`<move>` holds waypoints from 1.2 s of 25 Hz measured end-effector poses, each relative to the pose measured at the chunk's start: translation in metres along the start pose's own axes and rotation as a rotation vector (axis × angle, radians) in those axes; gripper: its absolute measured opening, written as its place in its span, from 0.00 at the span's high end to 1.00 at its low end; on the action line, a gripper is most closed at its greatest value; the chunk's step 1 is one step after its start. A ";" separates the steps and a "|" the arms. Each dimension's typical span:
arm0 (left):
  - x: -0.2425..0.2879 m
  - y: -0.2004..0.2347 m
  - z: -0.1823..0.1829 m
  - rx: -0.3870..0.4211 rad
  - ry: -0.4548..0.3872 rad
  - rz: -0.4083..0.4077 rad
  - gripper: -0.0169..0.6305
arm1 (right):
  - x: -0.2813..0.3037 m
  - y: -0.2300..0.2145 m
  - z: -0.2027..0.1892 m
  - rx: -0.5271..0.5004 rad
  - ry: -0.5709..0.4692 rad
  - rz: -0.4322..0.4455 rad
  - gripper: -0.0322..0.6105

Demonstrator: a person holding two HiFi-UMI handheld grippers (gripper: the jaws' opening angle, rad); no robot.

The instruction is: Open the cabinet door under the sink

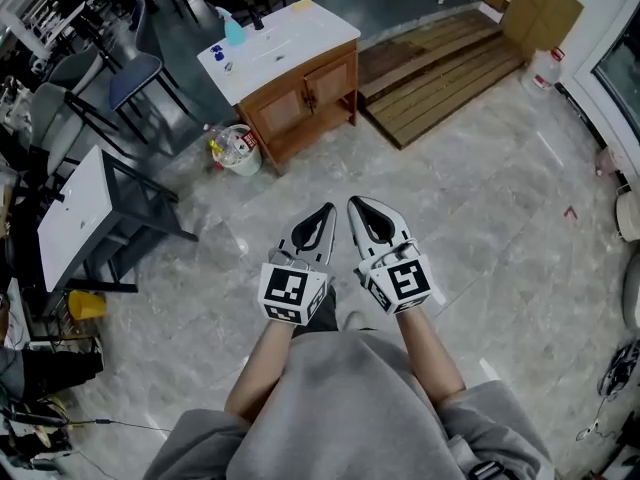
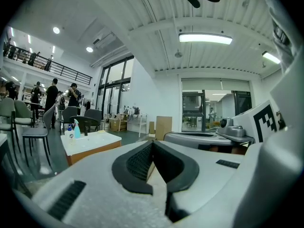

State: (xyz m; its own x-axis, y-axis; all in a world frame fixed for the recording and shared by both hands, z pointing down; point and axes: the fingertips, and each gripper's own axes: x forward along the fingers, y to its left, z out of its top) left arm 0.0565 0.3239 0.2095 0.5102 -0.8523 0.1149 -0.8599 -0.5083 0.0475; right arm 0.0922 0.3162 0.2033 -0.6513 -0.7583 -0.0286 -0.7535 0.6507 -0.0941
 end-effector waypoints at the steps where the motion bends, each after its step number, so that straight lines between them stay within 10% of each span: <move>1: 0.006 0.007 0.000 0.000 0.000 -0.003 0.96 | 0.009 -0.003 -0.001 0.003 0.002 -0.004 0.93; 30: 0.094 0.200 -0.004 -0.108 0.031 -0.050 0.96 | 0.209 -0.035 -0.023 0.050 0.077 -0.106 0.93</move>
State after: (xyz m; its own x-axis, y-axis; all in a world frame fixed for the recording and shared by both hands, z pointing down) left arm -0.0675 0.1425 0.2338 0.5535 -0.8210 0.1401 -0.8309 -0.5328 0.1603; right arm -0.0198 0.1359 0.2231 -0.5744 -0.8164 0.0602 -0.8144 0.5625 -0.1425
